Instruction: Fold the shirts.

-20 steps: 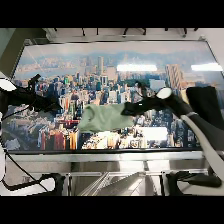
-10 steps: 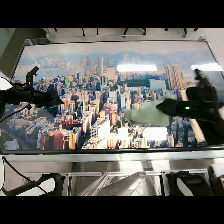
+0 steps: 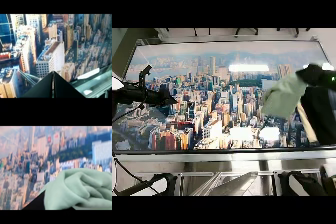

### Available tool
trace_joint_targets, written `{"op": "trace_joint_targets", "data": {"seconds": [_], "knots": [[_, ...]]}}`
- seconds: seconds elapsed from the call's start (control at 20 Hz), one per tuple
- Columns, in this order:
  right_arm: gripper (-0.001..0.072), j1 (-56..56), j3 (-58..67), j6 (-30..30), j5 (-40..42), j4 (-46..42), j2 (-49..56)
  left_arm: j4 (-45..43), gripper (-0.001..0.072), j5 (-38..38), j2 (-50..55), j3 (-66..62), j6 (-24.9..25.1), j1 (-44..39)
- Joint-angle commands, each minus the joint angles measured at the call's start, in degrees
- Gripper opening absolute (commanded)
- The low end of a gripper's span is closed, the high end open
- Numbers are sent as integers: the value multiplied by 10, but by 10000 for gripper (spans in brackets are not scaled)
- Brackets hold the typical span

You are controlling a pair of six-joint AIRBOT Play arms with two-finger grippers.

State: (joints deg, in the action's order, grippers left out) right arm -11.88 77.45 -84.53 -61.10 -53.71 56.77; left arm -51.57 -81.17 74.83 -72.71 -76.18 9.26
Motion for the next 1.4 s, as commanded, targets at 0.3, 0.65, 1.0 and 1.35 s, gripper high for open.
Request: {"op": "trace_joint_targets", "data": {"seconds": [0.3,0.65,1.0,1.35], "knots": [[32,-101,448,122,-10,114,331,0,17,-20,0,0,3,0],[28,-202,474,193,36,169,391,1,17,-38,0,0,-4,-1],[27,-274,467,216,-19,169,392,1,17,-38,0,0,-10,-1],[33,-323,405,206,-122,144,358,1,17,-37,0,0,-10,-1]]}}
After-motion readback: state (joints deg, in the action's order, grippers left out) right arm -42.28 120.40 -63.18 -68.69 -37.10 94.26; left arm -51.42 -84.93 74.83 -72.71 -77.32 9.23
